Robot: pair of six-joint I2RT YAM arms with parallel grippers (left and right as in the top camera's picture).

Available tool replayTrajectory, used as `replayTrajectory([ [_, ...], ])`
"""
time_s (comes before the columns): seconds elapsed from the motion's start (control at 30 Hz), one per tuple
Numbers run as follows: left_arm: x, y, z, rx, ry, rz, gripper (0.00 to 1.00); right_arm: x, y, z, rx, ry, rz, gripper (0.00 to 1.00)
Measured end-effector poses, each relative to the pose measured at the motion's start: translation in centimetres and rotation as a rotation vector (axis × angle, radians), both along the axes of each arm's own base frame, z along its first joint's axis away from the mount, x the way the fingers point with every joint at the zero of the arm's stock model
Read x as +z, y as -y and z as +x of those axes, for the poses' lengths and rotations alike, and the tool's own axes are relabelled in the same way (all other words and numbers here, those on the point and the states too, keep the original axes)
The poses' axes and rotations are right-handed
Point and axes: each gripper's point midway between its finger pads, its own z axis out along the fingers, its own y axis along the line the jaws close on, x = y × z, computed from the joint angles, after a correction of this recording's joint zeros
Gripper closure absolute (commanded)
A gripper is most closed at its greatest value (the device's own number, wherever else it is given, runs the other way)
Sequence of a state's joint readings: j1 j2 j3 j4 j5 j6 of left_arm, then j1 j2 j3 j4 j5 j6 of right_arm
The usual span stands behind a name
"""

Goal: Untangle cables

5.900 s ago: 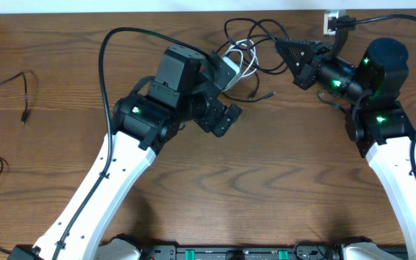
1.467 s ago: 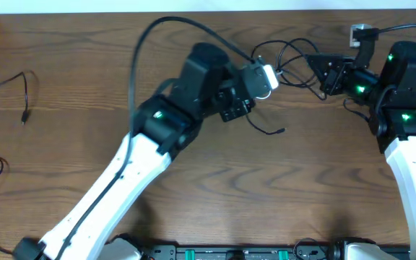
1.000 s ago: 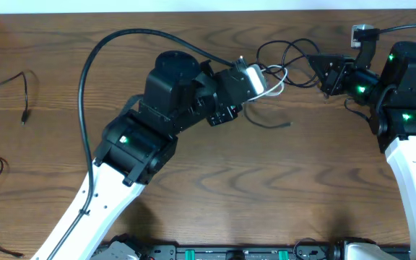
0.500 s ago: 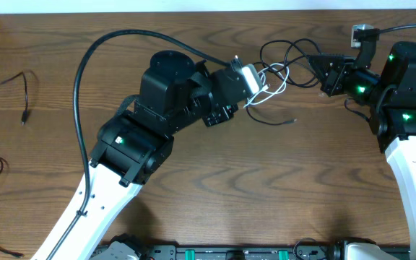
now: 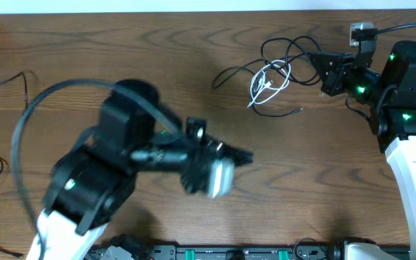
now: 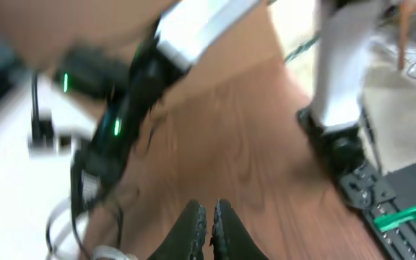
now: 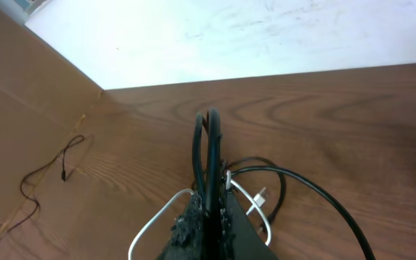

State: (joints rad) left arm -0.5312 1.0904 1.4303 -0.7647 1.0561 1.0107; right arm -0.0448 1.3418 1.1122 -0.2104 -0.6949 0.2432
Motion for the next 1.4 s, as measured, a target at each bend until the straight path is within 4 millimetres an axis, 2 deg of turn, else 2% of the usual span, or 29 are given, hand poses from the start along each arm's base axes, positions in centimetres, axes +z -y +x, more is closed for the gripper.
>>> replayTrajectory([
  [0.13, 1.9, -0.9, -3.3, -0.107, 0.055, -0.073, 0.92, 0.1, 0.0, 0.1, 0.005, 0.016, -0.012, 0.99],
  [0.27, 2.6, -1.5, -4.9, -0.154, 0.074, -0.100, 0.92, 0.1, 0.0, 0.1, 0.007, 0.019, -0.016, 0.99],
  [0.4, 2.6, -1.6, -5.3, -0.162, 0.070, -0.101, 0.93, 0.1, 0.0, 0.1, 0.008, 0.021, -0.019, 0.99],
  [0.57, 2.3, -1.6, -4.7, -0.129, 0.076, -0.083, 0.93, 0.1, 0.0, 0.0, 0.009, 0.021, -0.020, 0.99],
  [0.67, 1.7, -1.6, -3.4, -0.059, 0.091, -0.049, 0.92, 0.1, 0.1, 0.0, 0.008, 0.021, -0.020, 0.99],
  [0.73, 1.1, -1.7, -1.8, 0.035, 0.086, -0.006, 0.93, 0.1, 0.0, 0.0, 0.011, 0.023, -0.018, 0.99],
  [0.97, -2.8, -2.6, 6.5, 0.449, -0.055, 0.165, 0.92, 0.9, -0.8, -0.4, 0.080, 0.070, -0.015, 0.99],
  [1.1, -6.0, -2.9, 11.2, 0.624, -0.119, 0.266, 0.92, 1.7, -2.2, -1.7, 0.225, 0.171, -0.049, 0.99],
  [1.23, -8.3, -3.1, 14.4, 0.727, -0.137, 0.328, 0.92, 2.5, -3.8, -3.7, 0.409, 0.308, -0.085, 0.99],
  [1.27, -8.5, -3.1, 14.9, 0.740, -0.135, 0.331, 0.90, 2.6, -4.1, -4.1, 0.444, 0.338, -0.090, 0.99],
  [1.3, -8.6, -3.0, 15.4, 0.753, -0.132, 0.333, 0.83, 2.8, -4.4, -4.6, 0.479, 0.367, -0.093, 0.99],
  [1.4, -8.6, -3.0, 16.2, 0.778, -0.123, 0.327, 0.55, 3.3, -5.0, -5.7, 0.562, 0.438, -0.091, 0.99],
])
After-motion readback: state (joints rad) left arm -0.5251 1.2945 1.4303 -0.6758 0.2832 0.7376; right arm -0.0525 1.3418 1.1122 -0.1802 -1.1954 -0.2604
